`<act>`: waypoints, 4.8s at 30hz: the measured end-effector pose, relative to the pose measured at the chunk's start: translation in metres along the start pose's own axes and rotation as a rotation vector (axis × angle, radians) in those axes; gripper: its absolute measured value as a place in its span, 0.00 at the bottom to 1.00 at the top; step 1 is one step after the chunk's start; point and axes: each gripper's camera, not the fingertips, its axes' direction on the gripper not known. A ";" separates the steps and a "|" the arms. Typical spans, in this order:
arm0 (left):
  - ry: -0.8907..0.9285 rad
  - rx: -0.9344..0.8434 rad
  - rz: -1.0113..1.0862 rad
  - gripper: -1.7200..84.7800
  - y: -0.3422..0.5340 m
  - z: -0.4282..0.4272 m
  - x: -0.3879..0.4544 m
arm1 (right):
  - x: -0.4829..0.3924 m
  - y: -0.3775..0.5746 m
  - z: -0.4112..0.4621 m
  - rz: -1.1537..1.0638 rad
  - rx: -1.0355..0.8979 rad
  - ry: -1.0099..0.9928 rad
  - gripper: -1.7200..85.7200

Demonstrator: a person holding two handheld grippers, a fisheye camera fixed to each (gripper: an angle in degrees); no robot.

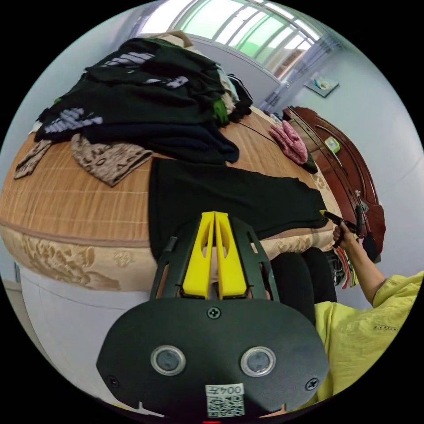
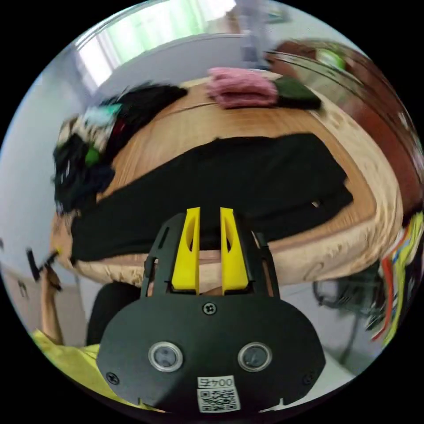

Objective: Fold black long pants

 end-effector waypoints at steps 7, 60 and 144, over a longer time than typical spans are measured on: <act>0.023 -0.132 0.134 0.02 -0.036 0.118 0.140 | 0.277 -0.003 -0.132 0.621 0.203 -0.467 0.11; -0.076 -0.269 1.021 0.03 -0.136 0.477 0.657 | 0.544 -0.176 -0.521 0.738 0.131 -0.482 0.14; -0.109 -0.291 0.714 0.02 -0.148 0.444 0.531 | 0.437 -0.050 -0.478 0.585 0.049 0.037 0.07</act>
